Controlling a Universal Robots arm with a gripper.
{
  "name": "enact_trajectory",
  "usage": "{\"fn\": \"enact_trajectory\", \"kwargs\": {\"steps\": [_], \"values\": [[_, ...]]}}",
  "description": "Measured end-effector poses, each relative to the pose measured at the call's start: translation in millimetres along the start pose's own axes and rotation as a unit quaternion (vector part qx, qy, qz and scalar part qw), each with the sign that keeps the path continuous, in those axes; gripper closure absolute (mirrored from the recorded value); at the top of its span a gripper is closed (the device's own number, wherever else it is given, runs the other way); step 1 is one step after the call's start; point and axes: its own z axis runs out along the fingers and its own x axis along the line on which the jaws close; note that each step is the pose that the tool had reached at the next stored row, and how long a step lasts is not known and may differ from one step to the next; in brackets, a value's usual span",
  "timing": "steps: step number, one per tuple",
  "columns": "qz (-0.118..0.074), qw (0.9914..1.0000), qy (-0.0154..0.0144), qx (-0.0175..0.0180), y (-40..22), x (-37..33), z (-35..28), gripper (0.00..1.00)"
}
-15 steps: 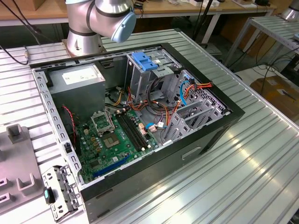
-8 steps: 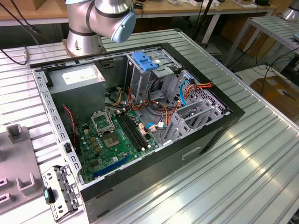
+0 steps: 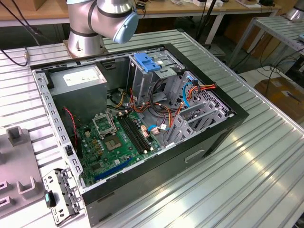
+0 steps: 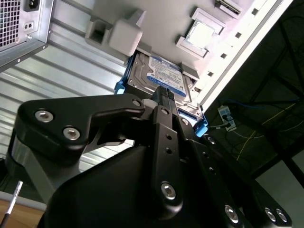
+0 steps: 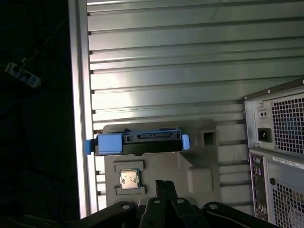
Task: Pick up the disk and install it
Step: 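Reach for the disk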
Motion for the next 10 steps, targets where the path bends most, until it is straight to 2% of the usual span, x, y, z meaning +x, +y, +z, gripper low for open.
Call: {"fn": "enact_trajectory", "kwargs": {"steps": [4, 6, 10], "values": [[0.0, 1.0, 0.0, 0.0, 2.5, 0.0, 0.1, 0.89], [0.0, 1.0, 0.0, 0.0001, 7.6, 0.4, 0.3, 0.89], [0.0, 1.0, 0.0, 0.0, 11.0, 0.7, 0.5, 0.89]]}}
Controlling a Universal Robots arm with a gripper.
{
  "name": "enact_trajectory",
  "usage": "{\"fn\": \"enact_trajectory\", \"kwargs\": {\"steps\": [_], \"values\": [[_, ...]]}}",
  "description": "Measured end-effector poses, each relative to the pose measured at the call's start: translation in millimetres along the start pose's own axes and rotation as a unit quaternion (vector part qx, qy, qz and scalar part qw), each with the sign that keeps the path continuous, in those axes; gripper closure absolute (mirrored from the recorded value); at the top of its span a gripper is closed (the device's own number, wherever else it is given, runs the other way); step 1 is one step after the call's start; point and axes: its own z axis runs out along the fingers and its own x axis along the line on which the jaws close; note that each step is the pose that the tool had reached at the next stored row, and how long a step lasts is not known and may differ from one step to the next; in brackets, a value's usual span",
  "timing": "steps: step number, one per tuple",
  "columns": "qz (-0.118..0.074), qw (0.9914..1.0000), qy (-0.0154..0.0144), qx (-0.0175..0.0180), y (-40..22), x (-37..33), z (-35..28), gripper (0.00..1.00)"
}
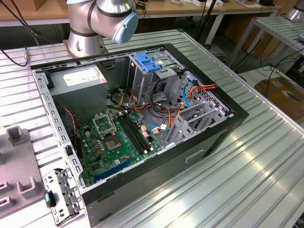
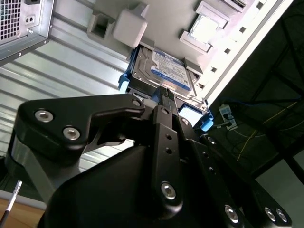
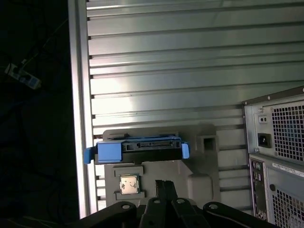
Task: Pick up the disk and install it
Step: 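Reach for the disk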
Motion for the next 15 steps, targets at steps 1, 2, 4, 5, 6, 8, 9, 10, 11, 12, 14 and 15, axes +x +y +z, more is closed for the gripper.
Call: {"fn": "enact_trajectory", "kwargs": {"steps": [1, 2, 4, 5, 6, 8, 9, 10, 11, 12, 14, 15], "values": [[0.0, 1.0, 0.0, 0.0, 0.4, 0.0, 0.0, 0.89], [0.0, 1.0, 0.0, 0.0, 0.4, 0.1, 0.1, 0.89], [0.0, 1.0, 0.0, 0.0, 0.9, 0.2, 0.1, 0.89], [0.0, 1.0, 0.0, 0.0, 1.1, 0.3, 0.1, 0.89], [0.0, 1.0, 0.0, 0.0, 1.3, 0.3, 0.1, 0.89], [0.0, 1.0, 0.0, 0.0, 1.6, -1.2, 0.0, 0.89], [0.0, 1.0, 0.0, 0.0, 1.7, -2.7, -0.1, 0.89], [0.0, 1.0, -0.0002, 0.0, 1.9, -6.2, -0.2, 0.89], [0.0, 1.0, -0.0003, -0.0001, 2.2, -10.3, -0.3, 0.89], [0.0, 1.0, -0.0004, 0.0, 2.4, -13.4, -0.4, 0.89], [0.0, 1.0, -0.0005, -0.0001, 2.8, -17.5, -0.5, 0.89], [0.0, 1.0, -0.0006, 0.0, 3.0, -20.2, -0.7, 0.89]]}}
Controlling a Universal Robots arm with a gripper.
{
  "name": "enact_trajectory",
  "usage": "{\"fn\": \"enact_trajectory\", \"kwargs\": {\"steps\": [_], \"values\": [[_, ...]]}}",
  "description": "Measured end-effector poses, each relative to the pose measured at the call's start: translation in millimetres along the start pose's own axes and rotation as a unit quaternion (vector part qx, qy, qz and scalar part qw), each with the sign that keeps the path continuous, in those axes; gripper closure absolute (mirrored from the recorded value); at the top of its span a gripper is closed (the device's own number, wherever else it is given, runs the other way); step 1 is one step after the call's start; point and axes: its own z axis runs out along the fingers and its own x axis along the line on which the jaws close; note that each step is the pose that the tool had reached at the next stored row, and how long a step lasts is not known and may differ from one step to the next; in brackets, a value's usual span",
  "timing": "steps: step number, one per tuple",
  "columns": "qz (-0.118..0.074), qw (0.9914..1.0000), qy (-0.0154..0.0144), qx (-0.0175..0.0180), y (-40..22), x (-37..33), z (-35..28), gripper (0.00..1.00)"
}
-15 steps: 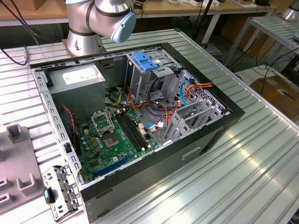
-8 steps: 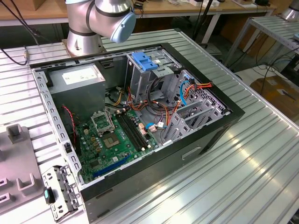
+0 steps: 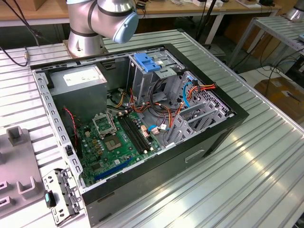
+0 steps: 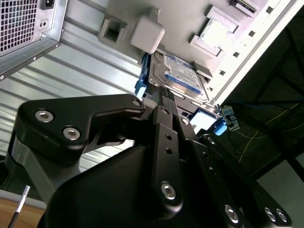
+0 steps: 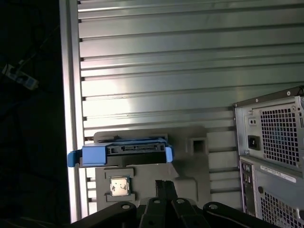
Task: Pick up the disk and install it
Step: 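Reach for the disk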
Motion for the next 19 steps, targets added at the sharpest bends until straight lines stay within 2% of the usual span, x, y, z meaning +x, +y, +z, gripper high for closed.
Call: {"fn": "enact_trajectory", "kwargs": {"steps": [9, 11, 13, 14, 15, 18, 19], "values": [[0.0, 1.0, -0.0008, -0.0001, 1.9, -24.0, -0.8, 0.89], [0.0, 1.0, -0.0008, -0.0001, 2.0, -25.9, -0.9, 0.89], [0.0, 1.0, -0.0008, 0.0, 2.3, -26.0, -7.0, 0.89], [0.0, 1.0, -0.0008, -0.0001, 2.7, -26.0, -15.8, 0.89], [0.0, 1.0, -0.0008, 0.0, 2.9, -26.0, -20.7, 0.89], [0.0, 1.0, -0.0009, -0.0001, 2.7, -27.1, -20.9, 0.89], [0.0, 1.0, -0.0009, 0.0, 1.8, -30.8, -20.9, 0.89]]}}
